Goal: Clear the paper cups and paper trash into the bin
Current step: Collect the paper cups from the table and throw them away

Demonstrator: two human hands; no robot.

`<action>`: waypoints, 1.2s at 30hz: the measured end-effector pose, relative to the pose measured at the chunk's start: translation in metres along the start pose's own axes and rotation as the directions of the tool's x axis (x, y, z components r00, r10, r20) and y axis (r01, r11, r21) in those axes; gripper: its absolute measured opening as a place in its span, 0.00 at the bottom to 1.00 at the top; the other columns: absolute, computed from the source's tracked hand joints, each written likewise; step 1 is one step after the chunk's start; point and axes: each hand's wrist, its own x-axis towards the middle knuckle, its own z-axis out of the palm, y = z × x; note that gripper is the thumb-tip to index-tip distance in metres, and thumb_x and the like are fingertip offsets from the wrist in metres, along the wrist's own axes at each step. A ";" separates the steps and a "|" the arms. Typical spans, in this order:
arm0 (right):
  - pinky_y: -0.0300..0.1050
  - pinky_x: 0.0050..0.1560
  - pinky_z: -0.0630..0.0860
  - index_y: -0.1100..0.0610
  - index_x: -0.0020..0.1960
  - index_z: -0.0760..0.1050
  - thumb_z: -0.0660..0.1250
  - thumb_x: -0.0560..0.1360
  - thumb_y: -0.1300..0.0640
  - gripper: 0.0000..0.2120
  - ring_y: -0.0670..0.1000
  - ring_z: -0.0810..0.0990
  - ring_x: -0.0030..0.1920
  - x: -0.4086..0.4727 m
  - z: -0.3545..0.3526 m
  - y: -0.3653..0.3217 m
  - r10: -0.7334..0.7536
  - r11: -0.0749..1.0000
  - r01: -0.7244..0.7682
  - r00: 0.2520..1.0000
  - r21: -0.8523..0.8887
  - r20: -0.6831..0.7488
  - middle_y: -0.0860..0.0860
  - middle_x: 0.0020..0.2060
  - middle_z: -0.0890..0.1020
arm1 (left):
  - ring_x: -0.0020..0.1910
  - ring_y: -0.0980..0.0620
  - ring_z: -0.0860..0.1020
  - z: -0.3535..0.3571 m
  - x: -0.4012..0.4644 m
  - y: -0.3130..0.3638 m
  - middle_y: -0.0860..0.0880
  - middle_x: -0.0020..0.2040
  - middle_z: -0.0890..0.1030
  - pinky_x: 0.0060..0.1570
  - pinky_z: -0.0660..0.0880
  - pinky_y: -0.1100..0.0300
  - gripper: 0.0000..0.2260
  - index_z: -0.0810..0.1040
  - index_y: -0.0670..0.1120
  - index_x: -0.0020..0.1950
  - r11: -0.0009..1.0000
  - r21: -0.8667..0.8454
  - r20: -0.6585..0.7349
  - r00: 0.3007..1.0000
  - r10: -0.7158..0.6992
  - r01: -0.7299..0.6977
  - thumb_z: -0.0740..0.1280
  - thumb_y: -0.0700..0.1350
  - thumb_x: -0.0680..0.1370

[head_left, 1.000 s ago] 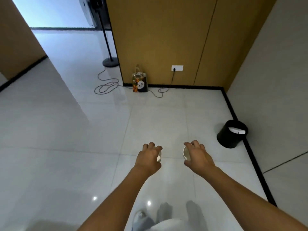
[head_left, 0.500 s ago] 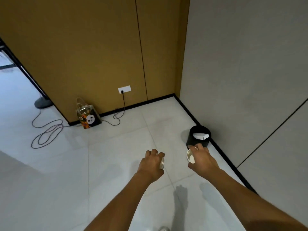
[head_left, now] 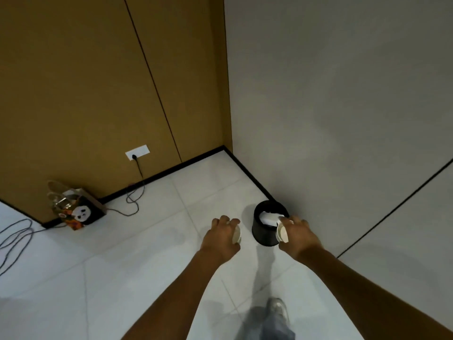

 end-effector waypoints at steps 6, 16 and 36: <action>0.46 0.63 0.72 0.51 0.76 0.57 0.69 0.74 0.51 0.35 0.55 0.66 0.66 0.103 -0.046 0.042 -0.007 1.000 0.006 0.999 0.002 0.049 0.53 0.70 0.62 | 0.67 0.48 0.63 -0.011 0.107 0.031 0.49 0.69 0.65 0.58 0.74 0.55 0.27 0.63 0.52 0.73 0.999 -0.029 0.034 0.999 -0.035 0.036 0.67 0.47 0.75; 0.47 0.59 0.74 0.52 0.75 0.58 0.69 0.73 0.53 0.34 0.56 0.66 0.64 0.261 -0.075 0.053 -0.016 0.999 0.020 0.986 -0.026 0.163 0.54 0.68 0.63 | 0.67 0.49 0.64 -0.023 0.249 0.009 0.48 0.68 0.66 0.58 0.75 0.56 0.27 0.62 0.51 0.72 0.986 -0.107 0.068 0.991 -0.118 0.125 0.67 0.49 0.75; 0.48 0.61 0.73 0.52 0.76 0.57 0.69 0.74 0.50 0.35 0.57 0.64 0.68 0.493 -0.038 0.090 0.014 0.999 0.000 0.913 -0.035 0.409 0.53 0.71 0.62 | 0.67 0.48 0.64 0.059 0.472 -0.036 0.46 0.70 0.62 0.60 0.71 0.58 0.29 0.59 0.48 0.74 0.909 -0.271 0.303 0.924 -0.231 0.316 0.67 0.52 0.76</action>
